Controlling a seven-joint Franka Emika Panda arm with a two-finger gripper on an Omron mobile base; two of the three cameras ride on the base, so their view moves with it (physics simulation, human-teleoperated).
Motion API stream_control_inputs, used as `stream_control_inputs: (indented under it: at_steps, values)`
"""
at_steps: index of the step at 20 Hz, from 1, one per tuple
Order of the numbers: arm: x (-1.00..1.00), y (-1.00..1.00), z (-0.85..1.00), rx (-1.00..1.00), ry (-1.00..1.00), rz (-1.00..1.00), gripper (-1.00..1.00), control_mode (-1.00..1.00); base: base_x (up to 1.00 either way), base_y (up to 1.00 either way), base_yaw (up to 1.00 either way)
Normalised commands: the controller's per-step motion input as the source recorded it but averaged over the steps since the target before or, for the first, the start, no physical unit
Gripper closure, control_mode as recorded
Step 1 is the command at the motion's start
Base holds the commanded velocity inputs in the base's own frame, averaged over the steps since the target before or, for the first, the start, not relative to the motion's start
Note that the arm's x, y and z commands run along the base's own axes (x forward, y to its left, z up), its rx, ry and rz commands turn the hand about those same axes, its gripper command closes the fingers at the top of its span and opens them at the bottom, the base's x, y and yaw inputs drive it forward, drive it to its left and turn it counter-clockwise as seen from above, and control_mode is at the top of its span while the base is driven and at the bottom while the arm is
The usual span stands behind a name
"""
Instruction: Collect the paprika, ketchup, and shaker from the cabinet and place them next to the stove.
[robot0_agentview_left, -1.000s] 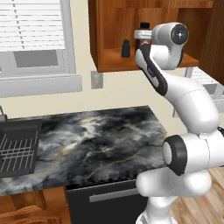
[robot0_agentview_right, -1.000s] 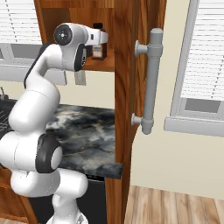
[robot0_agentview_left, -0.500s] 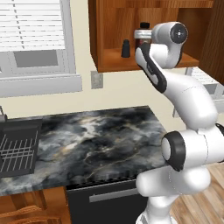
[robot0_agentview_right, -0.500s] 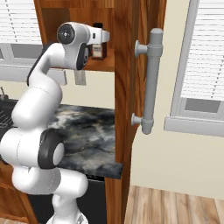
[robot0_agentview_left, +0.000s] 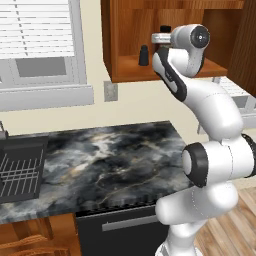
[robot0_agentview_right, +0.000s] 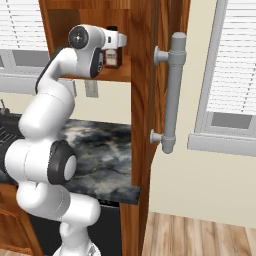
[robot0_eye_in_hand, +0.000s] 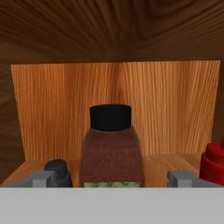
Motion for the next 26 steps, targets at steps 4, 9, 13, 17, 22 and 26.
stream_control_inputs:
  at_steps: [4, 9, 13, 17, 22, 26]
  values:
    - [0.17, 0.00, 0.00, -0.01, 0.00, 0.00, -1.00, -1.00, 0.00, 0.00, 0.00]
    - [0.16, 0.00, 0.00, -0.01, 0.00, 0.00, -1.00, -1.00, 0.00, 0.00, 0.00]
    - [0.12, 0.00, 0.00, -0.01, 0.00, 0.00, -1.00, -1.00, 0.00, 0.00, 0.00]
    - [0.12, 0.00, 0.00, -0.01, 0.00, 0.00, -1.00, -1.00, 0.00, 0.00, 0.00]
    - [0.13, 0.00, 0.00, 0.00, 0.00, 0.00, -1.00, -1.00, 0.00, 0.00, 0.00]
    - [0.09, 0.00, 0.00, 0.00, 0.00, 0.00, -1.00, -1.00, 0.00, 0.00, 0.00]
